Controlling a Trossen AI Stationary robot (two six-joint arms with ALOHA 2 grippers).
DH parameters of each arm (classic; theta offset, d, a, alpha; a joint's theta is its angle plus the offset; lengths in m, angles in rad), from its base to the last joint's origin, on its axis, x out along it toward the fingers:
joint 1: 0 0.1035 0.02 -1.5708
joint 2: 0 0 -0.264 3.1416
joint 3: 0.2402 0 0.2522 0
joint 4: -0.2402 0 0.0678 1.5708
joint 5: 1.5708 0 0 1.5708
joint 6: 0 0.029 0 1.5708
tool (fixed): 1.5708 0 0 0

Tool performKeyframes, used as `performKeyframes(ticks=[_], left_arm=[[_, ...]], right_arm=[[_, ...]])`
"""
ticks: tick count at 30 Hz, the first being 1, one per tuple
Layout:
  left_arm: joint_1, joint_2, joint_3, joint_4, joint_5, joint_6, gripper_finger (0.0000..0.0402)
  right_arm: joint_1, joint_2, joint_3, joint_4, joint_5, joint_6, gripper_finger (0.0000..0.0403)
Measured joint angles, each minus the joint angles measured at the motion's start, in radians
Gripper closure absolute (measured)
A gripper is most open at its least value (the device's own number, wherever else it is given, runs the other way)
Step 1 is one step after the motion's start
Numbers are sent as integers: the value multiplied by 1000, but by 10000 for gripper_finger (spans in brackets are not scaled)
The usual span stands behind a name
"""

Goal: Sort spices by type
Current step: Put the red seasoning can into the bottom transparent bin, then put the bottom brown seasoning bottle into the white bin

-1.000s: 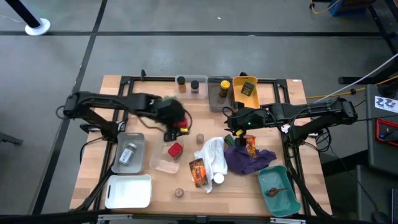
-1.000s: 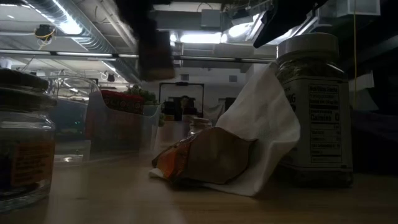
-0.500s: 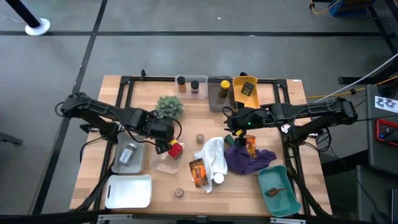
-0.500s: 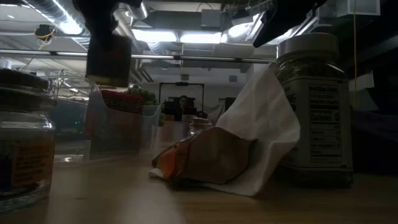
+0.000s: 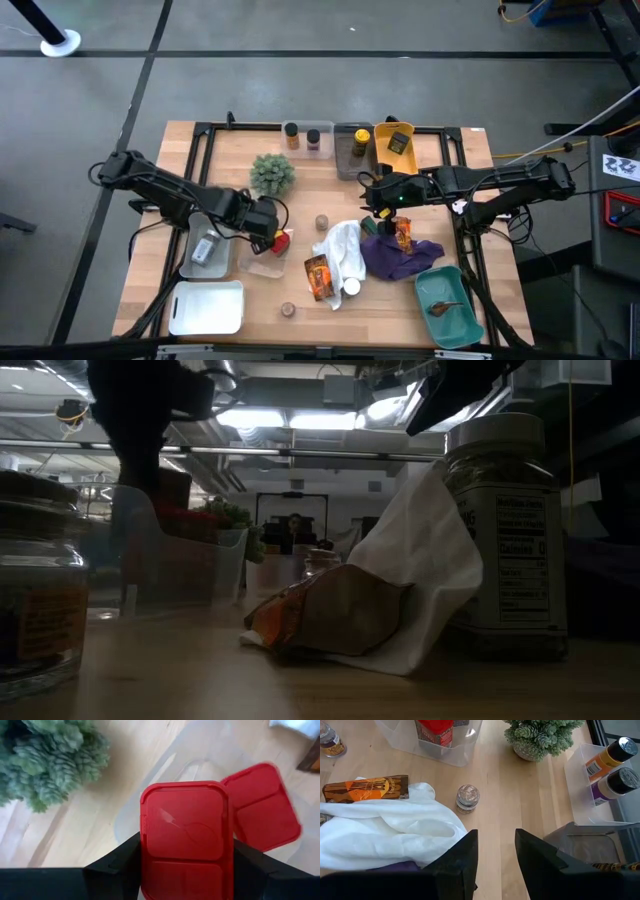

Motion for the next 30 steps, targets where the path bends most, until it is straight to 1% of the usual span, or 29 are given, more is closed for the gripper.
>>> performKeyframes(ticks=[6, 12, 22, 26, 30], left_arm=[[0, 5, -61, 82, -1, 7, 191], [0, 8, -121, 182, 0, 15, 173], [5, 4, -122, 189, 8, 77, 139], [12, -5, -105, 173, 61, 134, 137], [18, -6, -45, 127, 94, 128, 137]], right_arm=[[0, 0, 0, 1, 0, 0, 272], [0, 0, 0, 3, 0, 0, 272], [0, 0, 0, 3, 0, 0, 272], [0, 0, 0, 3, 0, 0, 272], [0, 0, 0, 3, 0, -1, 271]])
